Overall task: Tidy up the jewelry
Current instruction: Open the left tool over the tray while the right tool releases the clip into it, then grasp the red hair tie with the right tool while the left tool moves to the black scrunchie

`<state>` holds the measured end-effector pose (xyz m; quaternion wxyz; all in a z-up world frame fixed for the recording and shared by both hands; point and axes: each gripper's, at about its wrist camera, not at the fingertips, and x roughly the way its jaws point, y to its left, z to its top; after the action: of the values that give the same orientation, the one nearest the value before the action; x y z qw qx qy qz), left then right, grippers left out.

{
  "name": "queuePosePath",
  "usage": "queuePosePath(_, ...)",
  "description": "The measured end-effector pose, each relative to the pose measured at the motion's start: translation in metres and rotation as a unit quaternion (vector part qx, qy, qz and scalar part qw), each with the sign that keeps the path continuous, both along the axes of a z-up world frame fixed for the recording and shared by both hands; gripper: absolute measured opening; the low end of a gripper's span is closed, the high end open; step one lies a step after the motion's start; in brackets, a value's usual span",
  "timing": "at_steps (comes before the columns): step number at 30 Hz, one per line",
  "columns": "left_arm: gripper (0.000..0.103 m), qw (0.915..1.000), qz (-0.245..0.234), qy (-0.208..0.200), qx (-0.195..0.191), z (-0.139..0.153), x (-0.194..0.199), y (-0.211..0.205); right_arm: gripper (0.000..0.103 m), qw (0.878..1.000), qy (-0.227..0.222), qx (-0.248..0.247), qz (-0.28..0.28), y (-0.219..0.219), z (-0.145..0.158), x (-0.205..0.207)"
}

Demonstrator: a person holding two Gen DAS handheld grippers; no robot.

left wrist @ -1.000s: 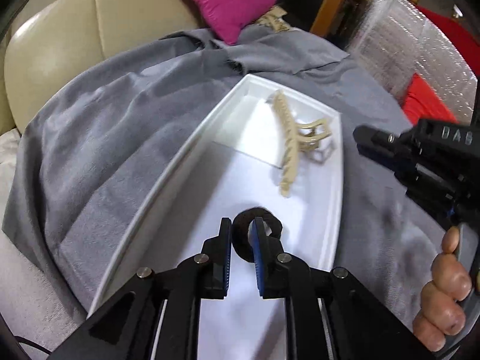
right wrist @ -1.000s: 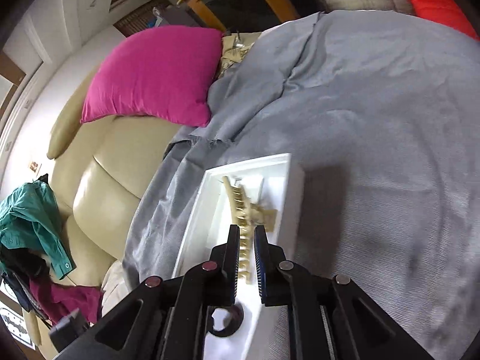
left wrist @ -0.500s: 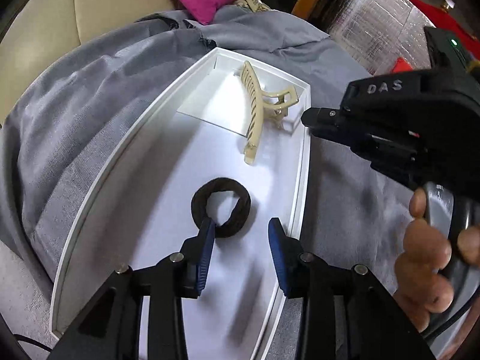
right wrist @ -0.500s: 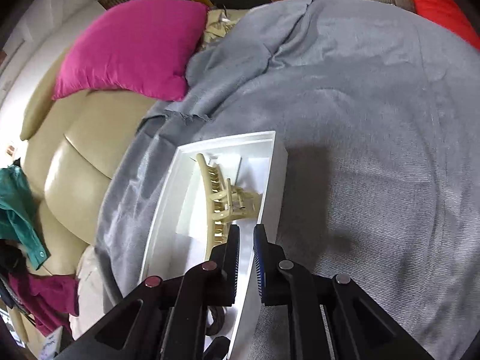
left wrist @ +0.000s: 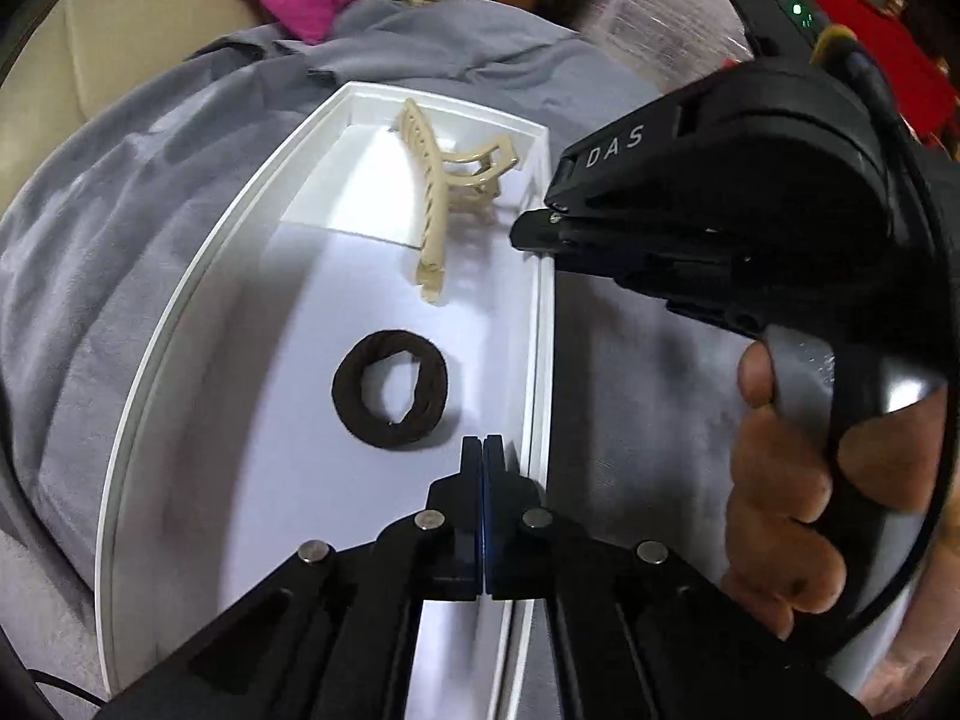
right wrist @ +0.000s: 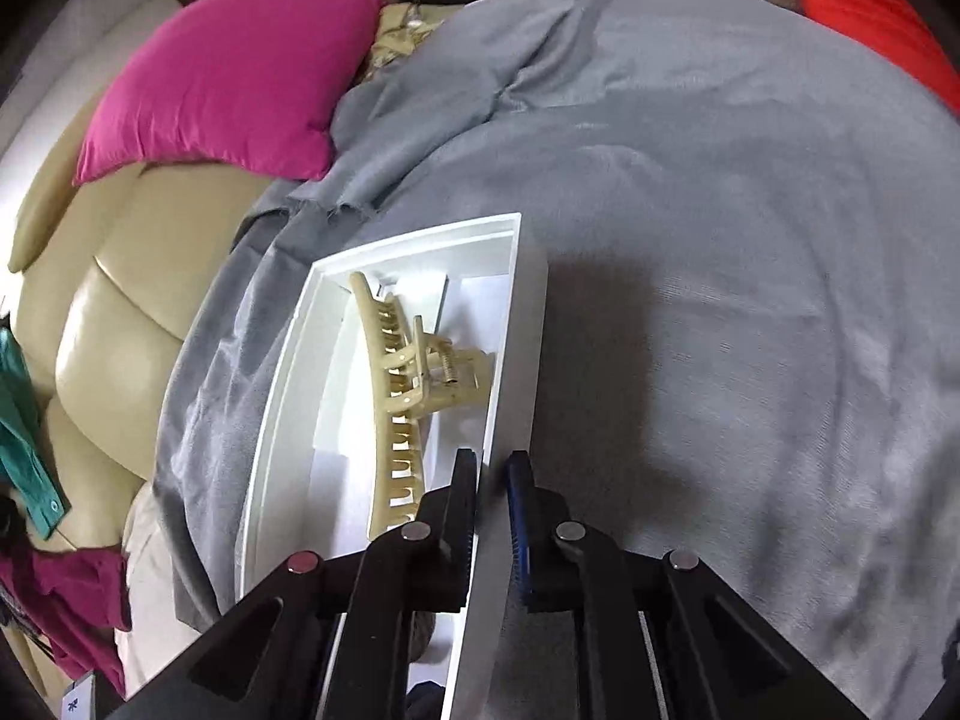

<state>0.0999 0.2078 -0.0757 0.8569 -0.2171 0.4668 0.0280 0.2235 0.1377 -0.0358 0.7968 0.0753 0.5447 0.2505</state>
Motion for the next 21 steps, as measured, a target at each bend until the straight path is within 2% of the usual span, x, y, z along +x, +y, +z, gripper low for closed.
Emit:
queuePosePath(3, 0.000, 0.9995, -0.031, -0.006, -0.005, 0.004, -0.007, -0.020, 0.011, 0.999, 0.015, 0.024, -0.026, -0.039, 0.000, -0.003)
queuePosePath(7, 0.000, 0.9973, -0.066, -0.004, 0.030, 0.004, -0.021, -0.050, 0.012, 0.997, 0.024, 0.033, -0.067, -0.089, -0.002, -0.018)
queuePosePath(10, 0.000, 0.9954, -0.085, 0.009, 0.044, -0.002, -0.030, -0.058, 0.013, 0.990, 0.046, 0.078, -0.110, -0.133, -0.011, -0.039)
queuePosePath(13, 0.000, 0.9939, -0.107, 0.009, 0.025, -0.007, -0.038, -0.060, 0.015, 0.989, 0.044, 0.101, -0.099, -0.146, -0.009, -0.052)
queuePosePath(16, 0.000, 0.9929, -0.106, 0.004, 0.053, -0.005, -0.042, -0.064, 0.018, 0.983, 0.024, 0.152, -0.096, -0.159, 0.005, -0.058)
queuePosePath(18, 0.000, 0.9934, -0.097, 0.001, 0.061, -0.001, -0.042, -0.066, 0.033, 0.982, 0.009, 0.164, -0.097, -0.171, 0.018, -0.063)
queuePosePath(19, 0.000, 0.9927, -0.085, -0.007, 0.086, 0.006, -0.043, -0.067, 0.043, 0.980, -0.006, 0.172, -0.098, -0.185, 0.030, -0.070)
queuePosePath(20, 0.000, 0.9916, -0.077, -0.014, 0.103, 0.012, -0.046, -0.074, 0.048, 0.980, -0.022, 0.170, -0.100, -0.197, 0.038, -0.076)
queuePosePath(21, 0.003, 0.9904, -0.065, -0.026, 0.119, 0.020, -0.047, -0.075, 0.048, 0.981, -0.044, 0.157, -0.101, -0.212, 0.048, -0.083)
